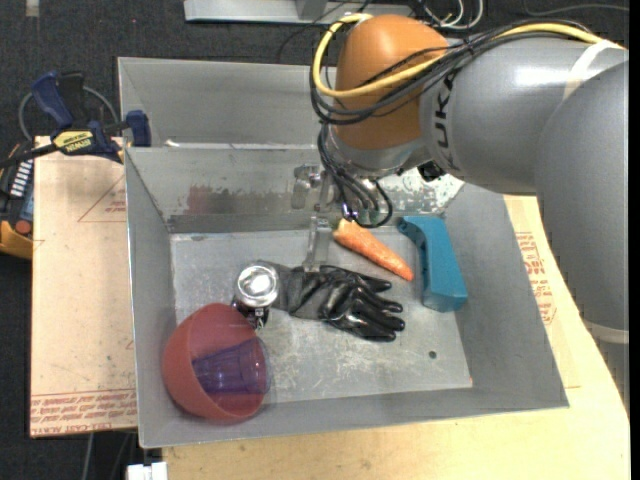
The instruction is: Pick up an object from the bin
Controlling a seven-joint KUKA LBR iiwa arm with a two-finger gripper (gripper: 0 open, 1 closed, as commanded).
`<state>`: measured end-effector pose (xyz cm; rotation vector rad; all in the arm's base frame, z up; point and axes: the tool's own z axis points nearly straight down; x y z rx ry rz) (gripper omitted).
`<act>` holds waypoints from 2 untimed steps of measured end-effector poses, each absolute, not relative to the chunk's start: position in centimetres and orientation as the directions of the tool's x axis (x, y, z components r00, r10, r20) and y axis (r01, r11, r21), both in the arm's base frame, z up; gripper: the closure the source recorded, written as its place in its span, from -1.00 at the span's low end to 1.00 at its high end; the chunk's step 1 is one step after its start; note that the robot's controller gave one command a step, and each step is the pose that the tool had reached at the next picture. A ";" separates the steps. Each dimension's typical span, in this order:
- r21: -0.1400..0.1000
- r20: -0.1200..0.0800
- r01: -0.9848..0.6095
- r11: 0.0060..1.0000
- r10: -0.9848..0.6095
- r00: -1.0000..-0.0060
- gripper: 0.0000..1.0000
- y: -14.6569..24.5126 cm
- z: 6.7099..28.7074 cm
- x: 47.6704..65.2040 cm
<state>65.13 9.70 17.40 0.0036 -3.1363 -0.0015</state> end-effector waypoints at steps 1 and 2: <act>0.001 -0.002 0.000 1.000 0.000 -1.000 -1.00 9.6 18.0 65.3; 0.001 0.009 -0.068 0.998 -0.068 -0.998 -1.00 1.2 6.7 59.1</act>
Offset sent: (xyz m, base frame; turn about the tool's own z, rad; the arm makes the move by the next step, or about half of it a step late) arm -0.0587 -0.0827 -0.1040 -0.0722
